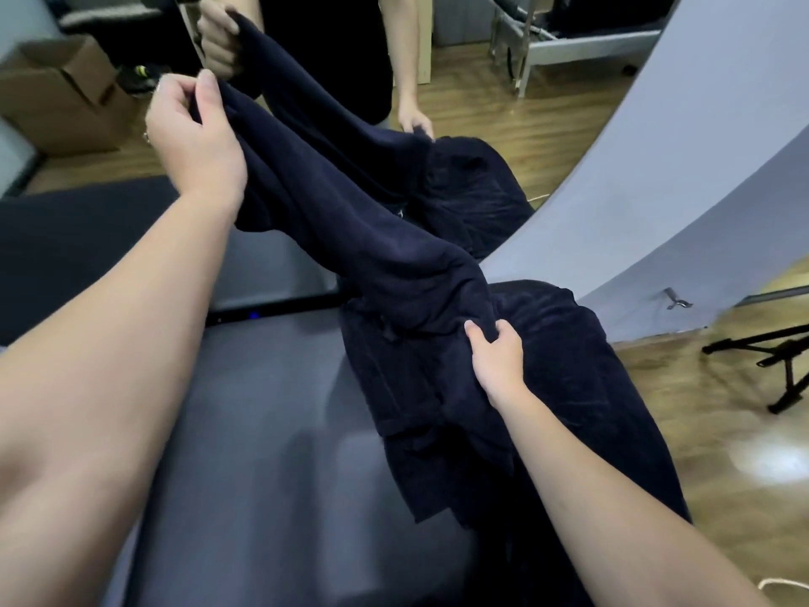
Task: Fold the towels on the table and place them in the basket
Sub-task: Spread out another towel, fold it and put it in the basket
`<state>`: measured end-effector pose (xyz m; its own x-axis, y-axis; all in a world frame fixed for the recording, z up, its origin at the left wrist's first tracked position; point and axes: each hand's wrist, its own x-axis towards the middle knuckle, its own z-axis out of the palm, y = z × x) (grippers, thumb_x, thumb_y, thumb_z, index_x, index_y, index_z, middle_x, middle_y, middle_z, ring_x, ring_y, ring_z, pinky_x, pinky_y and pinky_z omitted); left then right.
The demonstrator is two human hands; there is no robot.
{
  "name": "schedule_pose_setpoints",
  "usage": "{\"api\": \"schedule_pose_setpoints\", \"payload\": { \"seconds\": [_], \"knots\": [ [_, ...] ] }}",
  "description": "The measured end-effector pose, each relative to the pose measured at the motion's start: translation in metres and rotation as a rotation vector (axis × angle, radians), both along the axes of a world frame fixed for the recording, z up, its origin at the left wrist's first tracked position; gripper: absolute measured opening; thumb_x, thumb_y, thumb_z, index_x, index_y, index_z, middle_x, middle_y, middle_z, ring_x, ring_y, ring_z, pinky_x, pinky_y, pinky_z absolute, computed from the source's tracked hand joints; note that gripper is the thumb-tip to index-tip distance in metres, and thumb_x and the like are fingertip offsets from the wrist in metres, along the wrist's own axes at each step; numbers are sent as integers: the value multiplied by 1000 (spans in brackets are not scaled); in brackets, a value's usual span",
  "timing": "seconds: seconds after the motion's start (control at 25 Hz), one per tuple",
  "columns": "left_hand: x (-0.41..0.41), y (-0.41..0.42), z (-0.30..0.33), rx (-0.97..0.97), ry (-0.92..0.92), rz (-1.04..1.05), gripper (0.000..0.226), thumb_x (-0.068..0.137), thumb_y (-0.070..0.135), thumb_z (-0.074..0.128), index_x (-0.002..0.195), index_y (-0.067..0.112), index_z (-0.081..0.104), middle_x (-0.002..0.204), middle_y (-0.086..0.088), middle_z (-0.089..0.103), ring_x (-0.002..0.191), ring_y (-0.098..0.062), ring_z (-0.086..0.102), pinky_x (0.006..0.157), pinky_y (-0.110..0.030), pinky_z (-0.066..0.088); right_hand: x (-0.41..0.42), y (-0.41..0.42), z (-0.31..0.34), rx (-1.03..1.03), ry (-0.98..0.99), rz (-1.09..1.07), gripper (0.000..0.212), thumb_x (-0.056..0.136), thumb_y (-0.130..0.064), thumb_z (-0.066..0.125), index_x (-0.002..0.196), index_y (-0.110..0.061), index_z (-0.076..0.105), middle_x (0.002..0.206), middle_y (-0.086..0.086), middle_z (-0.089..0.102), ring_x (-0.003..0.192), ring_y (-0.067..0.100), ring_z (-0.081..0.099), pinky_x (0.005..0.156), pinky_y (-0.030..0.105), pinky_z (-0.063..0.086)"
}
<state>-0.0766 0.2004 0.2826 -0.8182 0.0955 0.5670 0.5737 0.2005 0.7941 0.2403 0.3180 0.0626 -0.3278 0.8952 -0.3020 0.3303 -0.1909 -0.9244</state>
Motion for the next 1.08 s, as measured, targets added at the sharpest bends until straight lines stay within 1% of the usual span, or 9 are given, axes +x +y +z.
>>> {"api": "schedule_pose_setpoints", "payload": {
  "seconds": [0.08, 0.12, 0.2, 0.28, 0.36, 0.48, 0.6, 0.84, 1.08],
  "knots": [
    [-12, -13, 19, 44, 24, 56, 27, 97, 40, 50, 71, 34, 42, 67, 18, 50, 63, 7, 45, 72, -18, 41, -8, 3, 8, 35, 25, 31, 35, 94, -39, 67, 94, -4, 58, 86, 14, 66, 76, 24, 64, 74, 39, 54],
    [-17, -19, 26, 63, 24, 75, 28, 96, 42, 50, 70, 34, 42, 67, 17, 50, 64, 4, 45, 72, -20, 42, -13, 4, 12, 43, 25, 43, 36, 94, -38, 67, 90, -4, 57, 79, 9, 62, 70, 19, 59, 71, 38, 52],
    [-23, -29, 40, 85, 18, 101, 29, 94, 45, 51, 69, 34, 43, 65, 17, 49, 66, -4, 46, 71, -24, 43, -20, 5, 19, 59, 11, 65, 34, 95, -37, 67, 85, -7, 54, 75, 1, 56, 67, 14, 53, 65, 31, 47],
    [-27, -41, 55, 107, 31, 128, 29, 93, 46, 52, 68, 34, 44, 64, 17, 50, 67, -6, 47, 70, -26, 43, -29, 4, 26, 91, 6, 96, 31, 95, -36, 67, 83, -11, 54, 75, -1, 57, 67, 14, 54, 63, 29, 44],
    [-29, -52, 71, 115, 44, 137, 29, 93, 47, 52, 68, 34, 46, 63, 17, 50, 64, -3, 47, 69, -24, 42, -37, 1, 34, 107, 10, 126, 30, 95, -37, 67, 85, -11, 57, 77, 1, 62, 71, 16, 58, 65, 30, 46],
    [-30, -66, 97, 77, 55, 174, 30, 93, 49, 50, 68, 33, 46, 62, 16, 48, 59, 3, 44, 67, -20, 39, -47, -1, 42, 118, -29, 173, 34, 95, -41, 66, 88, -8, 61, 82, 5, 67, 73, 18, 62, 62, 30, 46],
    [-32, -83, 127, 66, 59, 226, 31, 94, 50, 49, 68, 32, 44, 62, 16, 47, 59, 3, 43, 67, -19, 39, -52, -1, 46, 169, -86, 227, 38, 96, -44, 63, 86, -8, 64, 82, 5, 69, 74, 18, 63, 59, 29, 44],
    [-31, -108, 160, 84, 121, 225, 32, 95, 48, 50, 68, 32, 45, 62, 16, 48, 60, 2, 44, 67, -20, 40, -72, -19, 50, 197, -131, 298, 39, 98, -52, 57, 83, -16, 65, 81, 2, 69, 75, 17, 62, 58, 31, 42],
    [-49, -158, 168, 45, 147, 269, 33, 94, 49, 49, 67, 31, 43, 62, 16, 46, 62, -1, 43, 67, -21, 39, -95, -52, 58, 232, -136, 314, 32, 98, -49, 58, 92, -19, 67, 87, 1, 68, 83, 23, 62, 71, 34, 42]
  ]
}}
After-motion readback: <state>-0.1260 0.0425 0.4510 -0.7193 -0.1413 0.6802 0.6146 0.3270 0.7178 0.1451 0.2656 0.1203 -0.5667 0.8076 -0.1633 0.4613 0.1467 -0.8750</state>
